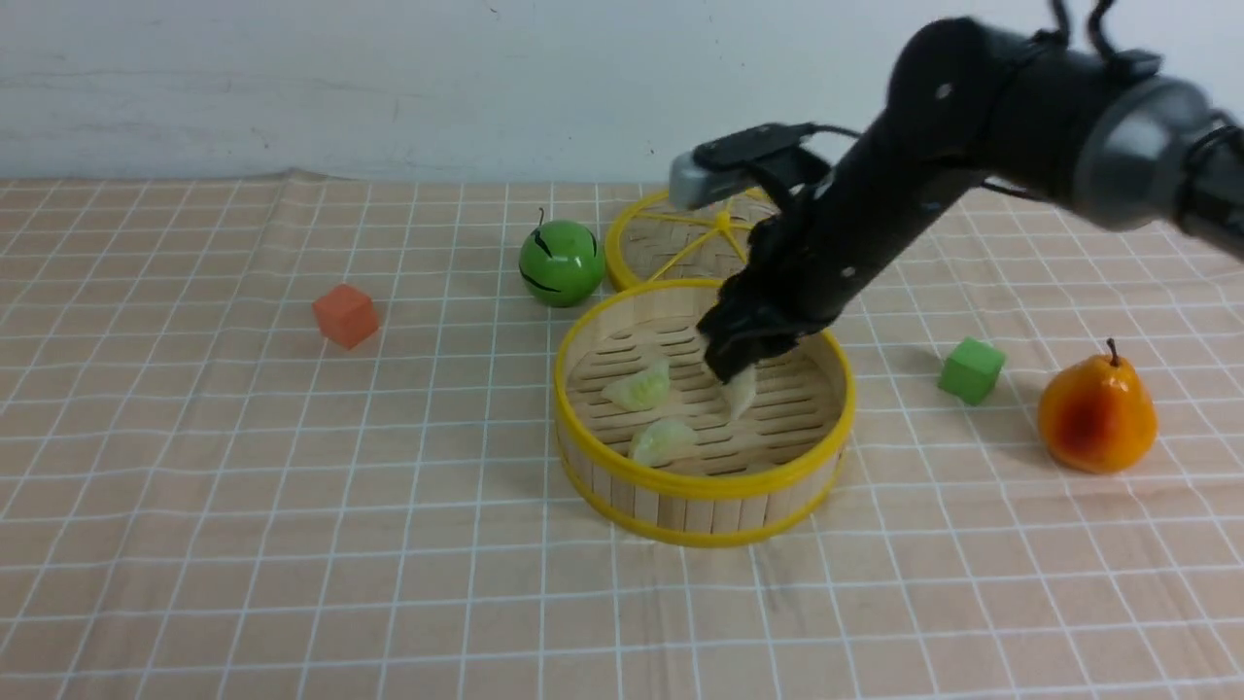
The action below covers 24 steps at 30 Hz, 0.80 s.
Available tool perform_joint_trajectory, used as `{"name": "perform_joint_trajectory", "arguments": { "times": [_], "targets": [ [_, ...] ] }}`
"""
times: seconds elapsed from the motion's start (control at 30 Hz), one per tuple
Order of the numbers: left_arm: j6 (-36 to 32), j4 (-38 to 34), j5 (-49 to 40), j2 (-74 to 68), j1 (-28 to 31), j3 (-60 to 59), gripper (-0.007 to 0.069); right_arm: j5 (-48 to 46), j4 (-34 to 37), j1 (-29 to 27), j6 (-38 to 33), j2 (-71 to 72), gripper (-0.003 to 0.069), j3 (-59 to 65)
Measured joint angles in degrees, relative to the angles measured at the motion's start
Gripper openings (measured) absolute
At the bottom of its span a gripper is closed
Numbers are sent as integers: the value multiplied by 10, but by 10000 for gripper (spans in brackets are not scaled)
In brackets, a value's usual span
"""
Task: Put the dumplings into the steamer on the table with the brown tablecloth.
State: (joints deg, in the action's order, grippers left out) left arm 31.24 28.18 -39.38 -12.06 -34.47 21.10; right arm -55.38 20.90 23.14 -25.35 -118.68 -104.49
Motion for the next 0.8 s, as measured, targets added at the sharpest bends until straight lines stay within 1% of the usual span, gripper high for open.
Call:
{"name": "perform_joint_trajectory", "arguments": {
  "times": [0.03, 0.07, 0.1, 0.2, 0.3, 0.4, 0.43, 0.53, 0.6, 0.67, 0.77, 0.8],
  "targets": [
    [0, 0, 0, 0, 0, 0, 18, 11, -17, 13, -15, -17, 167, 0],
    [0, 0, 0, 0, 0, 0, 18, 13, -20, 15, -17, -19, 167, 0],
    [0, 0, 0, 0, 0, 0, 18, 20, -44, 24, -23, -34, 167, 0],
    [0, 1, 0, 0, 0, 0, 18, 24, -81, 32, -17, -55, 184, 0],
    [0, 1, 0, 0, 0, 0, 20, 31, -123, 33, 27, -60, 282, 0],
    [0, 1, 1, 0, 0, 0, 21, 18, -154, 33, 90, -60, 384, -13],
    [0, 1, 1, 0, 0, 0, 21, 0, -161, 33, 115, -60, 426, -25],
    [0, 1, 1, 0, 0, 0, 26, -74, -173, 33, 156, -57, 496, -88],
    [0, 1, 2, 0, 0, 0, 29, -122, -175, 33, 162, -47, 503, -131],
    [0, 1, 2, 0, 0, 0, 29, -144, -180, 33, 162, -28, 492, -172],
    [0, 1, 4, 0, 0, 0, 34, -151, -199, 33, 162, 40, 428, -213],
    [0, 1, 4, 0, 0, 0, 34, -151, -199, 33, 162, 40, 421, -213]
  ]
}}
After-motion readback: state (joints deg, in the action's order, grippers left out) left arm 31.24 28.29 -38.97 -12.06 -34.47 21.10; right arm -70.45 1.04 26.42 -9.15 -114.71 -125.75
